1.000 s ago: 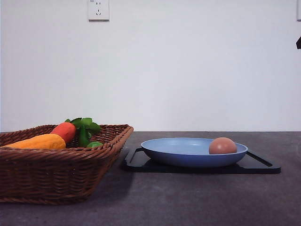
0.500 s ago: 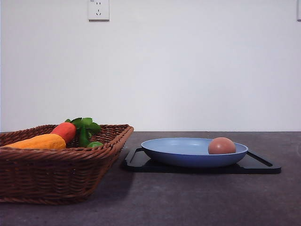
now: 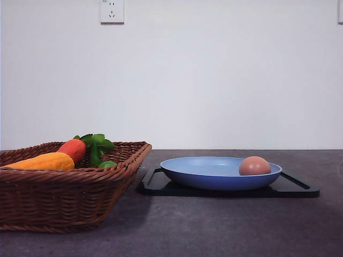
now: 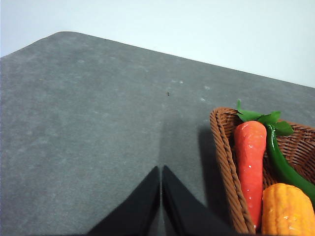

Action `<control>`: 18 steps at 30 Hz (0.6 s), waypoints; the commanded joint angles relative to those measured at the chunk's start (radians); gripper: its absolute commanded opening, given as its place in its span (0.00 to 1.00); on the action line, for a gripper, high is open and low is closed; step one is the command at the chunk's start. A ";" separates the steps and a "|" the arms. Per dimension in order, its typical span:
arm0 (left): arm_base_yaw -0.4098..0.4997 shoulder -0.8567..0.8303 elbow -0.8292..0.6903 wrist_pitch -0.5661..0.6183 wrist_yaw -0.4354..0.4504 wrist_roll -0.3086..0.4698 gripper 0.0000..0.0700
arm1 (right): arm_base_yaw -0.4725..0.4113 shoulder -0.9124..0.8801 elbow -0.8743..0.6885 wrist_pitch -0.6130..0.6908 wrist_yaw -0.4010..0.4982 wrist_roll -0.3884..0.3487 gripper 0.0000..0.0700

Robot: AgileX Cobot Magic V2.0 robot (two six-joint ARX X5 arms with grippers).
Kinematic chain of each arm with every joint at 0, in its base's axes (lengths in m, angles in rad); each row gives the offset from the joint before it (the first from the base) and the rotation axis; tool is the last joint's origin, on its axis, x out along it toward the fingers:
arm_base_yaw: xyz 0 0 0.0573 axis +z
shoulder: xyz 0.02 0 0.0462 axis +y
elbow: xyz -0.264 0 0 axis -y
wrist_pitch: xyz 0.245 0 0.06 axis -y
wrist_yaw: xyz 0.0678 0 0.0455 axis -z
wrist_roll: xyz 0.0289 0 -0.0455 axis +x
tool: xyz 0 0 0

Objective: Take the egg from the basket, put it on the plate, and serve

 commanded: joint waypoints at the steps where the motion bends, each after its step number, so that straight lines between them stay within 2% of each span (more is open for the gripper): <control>1: 0.000 -0.002 -0.028 -0.004 0.002 -0.008 0.00 | -0.010 -0.002 -0.027 0.010 -0.041 0.004 0.00; 6: 0.000 -0.002 -0.028 -0.004 0.002 -0.008 0.00 | -0.018 -0.002 -0.092 0.013 -0.107 0.024 0.00; 10: 0.000 -0.002 -0.028 -0.005 0.002 -0.008 0.00 | -0.018 -0.002 -0.103 -0.011 -0.112 0.050 0.00; 18: 0.000 -0.002 -0.028 -0.004 0.002 -0.008 0.00 | -0.018 -0.002 -0.103 -0.004 -0.103 0.051 0.00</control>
